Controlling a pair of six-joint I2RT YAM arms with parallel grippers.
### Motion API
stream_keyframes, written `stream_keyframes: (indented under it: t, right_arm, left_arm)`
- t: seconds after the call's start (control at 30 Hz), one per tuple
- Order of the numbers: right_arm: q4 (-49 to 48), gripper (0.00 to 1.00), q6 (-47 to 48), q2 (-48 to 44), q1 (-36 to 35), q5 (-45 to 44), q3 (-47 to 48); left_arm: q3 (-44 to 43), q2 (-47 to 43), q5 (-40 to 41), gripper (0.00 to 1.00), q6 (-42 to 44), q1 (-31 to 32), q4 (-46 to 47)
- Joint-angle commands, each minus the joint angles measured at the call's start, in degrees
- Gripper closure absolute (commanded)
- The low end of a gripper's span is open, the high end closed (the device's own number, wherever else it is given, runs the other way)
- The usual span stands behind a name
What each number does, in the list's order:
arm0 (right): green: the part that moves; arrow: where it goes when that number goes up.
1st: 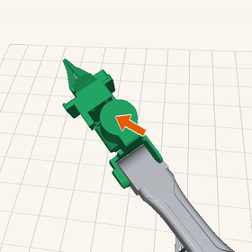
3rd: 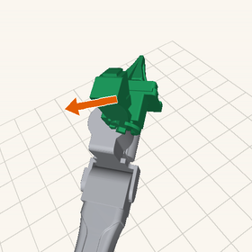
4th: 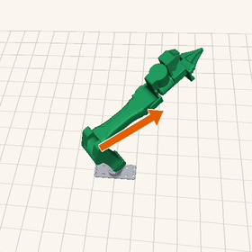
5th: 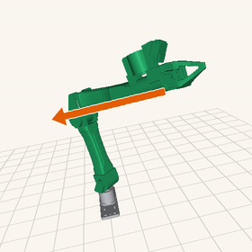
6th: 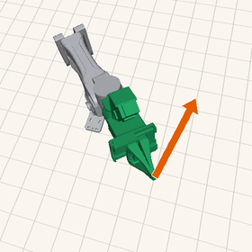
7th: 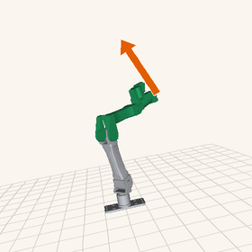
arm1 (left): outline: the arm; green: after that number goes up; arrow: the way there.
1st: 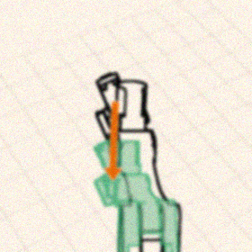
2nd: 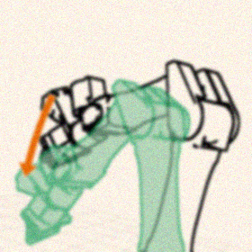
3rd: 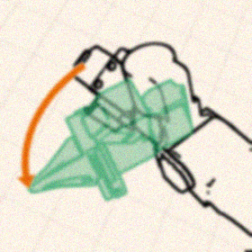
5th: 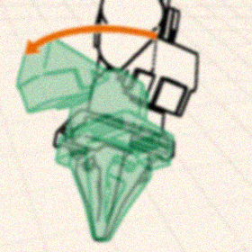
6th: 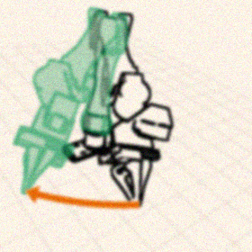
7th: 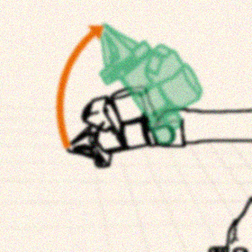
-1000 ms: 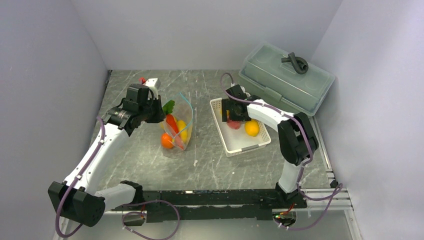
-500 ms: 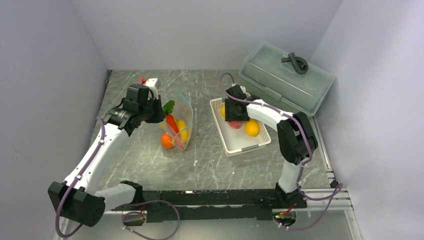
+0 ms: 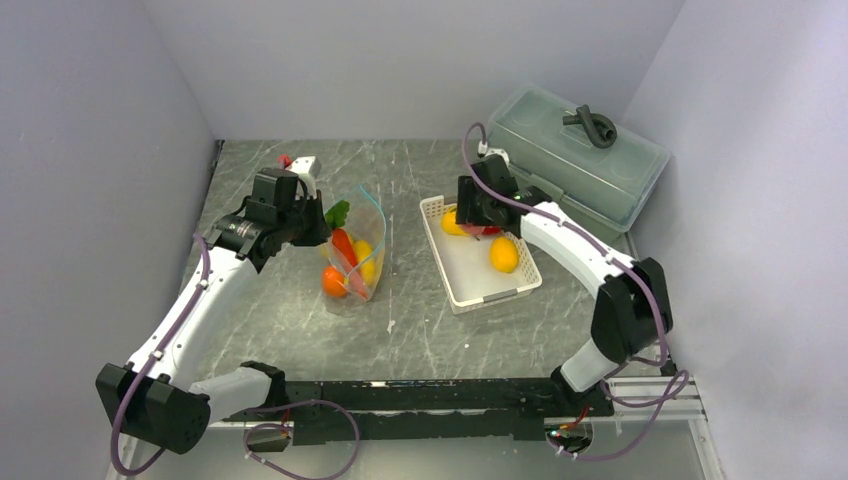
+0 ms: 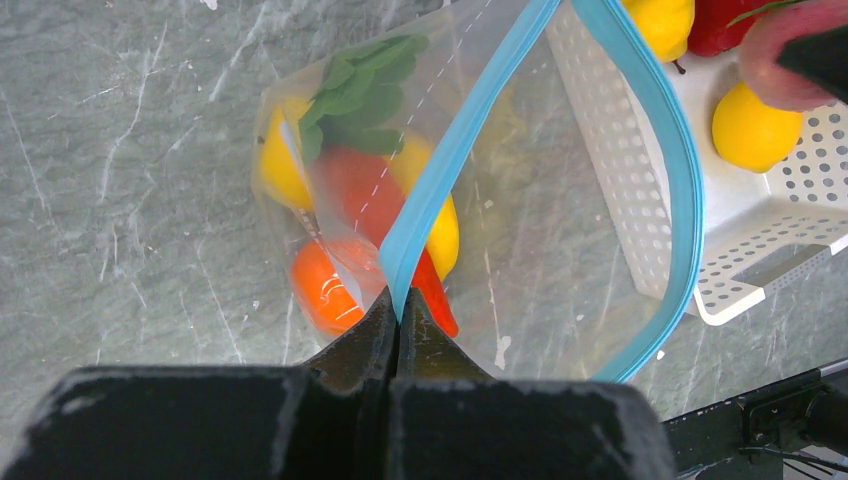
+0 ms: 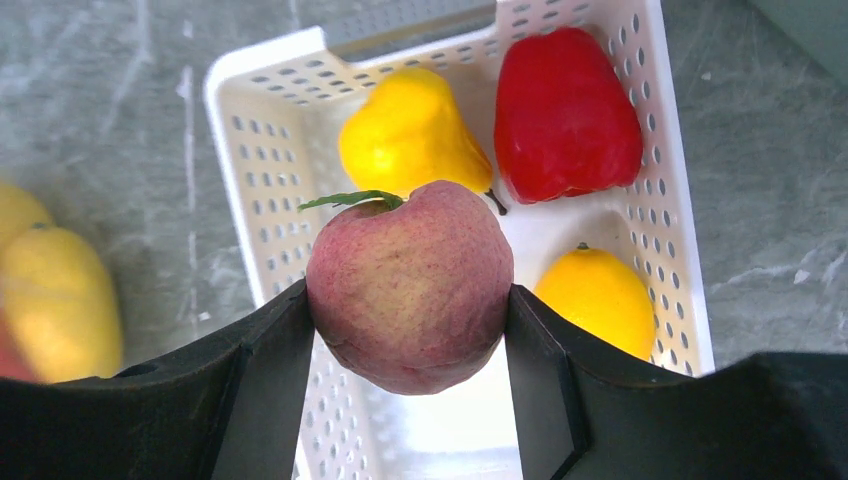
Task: Place the food in the zip-top bag and seal the zipper
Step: Pick up the fake fruit from the bin, then place the fake fruit in the zipper food storage bag.
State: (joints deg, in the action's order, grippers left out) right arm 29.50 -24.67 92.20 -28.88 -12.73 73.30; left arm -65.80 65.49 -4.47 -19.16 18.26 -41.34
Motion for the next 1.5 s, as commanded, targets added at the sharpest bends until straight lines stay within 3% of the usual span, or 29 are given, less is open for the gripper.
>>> stream_keyframes:
  t: [0.0,0.27,0.6,0.9,1.47]
  right_arm:
    - [-1.1,0.82,-0.2,-6.0,0.1,3.3,1.0]
    - [-4.3,0.81,0.1,-13.4,-1.1,12.4,1.5]
    - [-8.5,0.80,2.3,-15.3,-5.0,25.4,3.9]
    - [-7.4,0.79,7.7,-11.8,-16.0,20.7,11.9]
    - [-4.5,0.78,8.7,3.0,-21.3,18.9,25.9]
  left_arm:
    - [0.3,-1.2,0.2,1.00,0.5,0.2,1.7]
    - [0.2,-0.9,0.2,1.00,0.5,0.2,1.6]
    - [0.2,-0.9,0.2,1.00,0.5,0.2,1.6]
    - [0.2,-1.0,0.1,1.00,0.5,0.2,1.6]
    - [0.3,-1.7,-0.9,1.00,0.5,0.2,1.8]
